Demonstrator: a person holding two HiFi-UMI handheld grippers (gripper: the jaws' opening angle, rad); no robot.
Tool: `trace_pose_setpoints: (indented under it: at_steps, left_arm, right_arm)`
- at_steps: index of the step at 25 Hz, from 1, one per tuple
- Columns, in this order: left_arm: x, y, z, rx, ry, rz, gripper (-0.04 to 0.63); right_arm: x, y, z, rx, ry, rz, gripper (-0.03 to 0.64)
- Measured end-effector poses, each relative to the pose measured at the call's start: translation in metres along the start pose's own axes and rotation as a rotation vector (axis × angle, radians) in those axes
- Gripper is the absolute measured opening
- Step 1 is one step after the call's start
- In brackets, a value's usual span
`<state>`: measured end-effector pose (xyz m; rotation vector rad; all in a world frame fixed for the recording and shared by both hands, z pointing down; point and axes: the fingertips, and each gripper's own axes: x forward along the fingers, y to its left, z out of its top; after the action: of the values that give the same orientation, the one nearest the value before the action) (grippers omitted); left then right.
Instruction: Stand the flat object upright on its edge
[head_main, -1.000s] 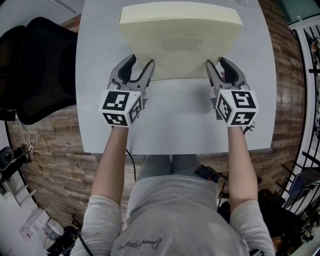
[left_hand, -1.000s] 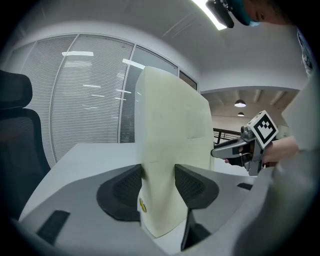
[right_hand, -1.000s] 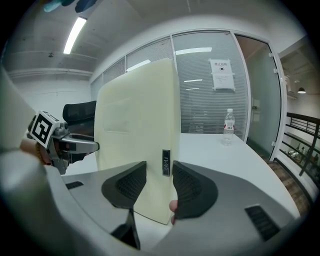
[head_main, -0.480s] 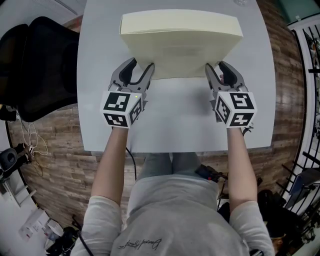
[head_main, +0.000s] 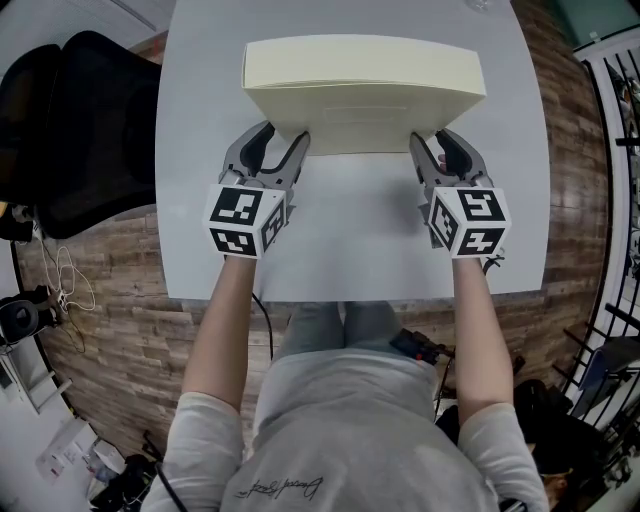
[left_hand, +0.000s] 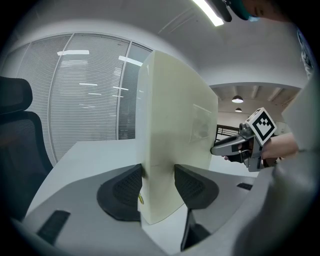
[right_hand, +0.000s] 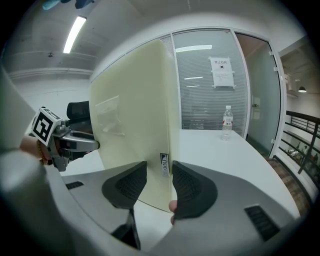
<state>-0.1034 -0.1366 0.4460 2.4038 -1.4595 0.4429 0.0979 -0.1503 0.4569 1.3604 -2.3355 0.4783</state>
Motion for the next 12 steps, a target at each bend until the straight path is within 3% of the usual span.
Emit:
trace_pose_setpoints:
  at_steps: [12]
  left_arm:
    - [-0.0064, -0.0009, -0.0059, -0.001, 0.011, -0.008, 0.213]
  right_arm:
    - [-0.0022, 0.0044, -0.0033, -0.002, 0.003, 0.0, 0.179]
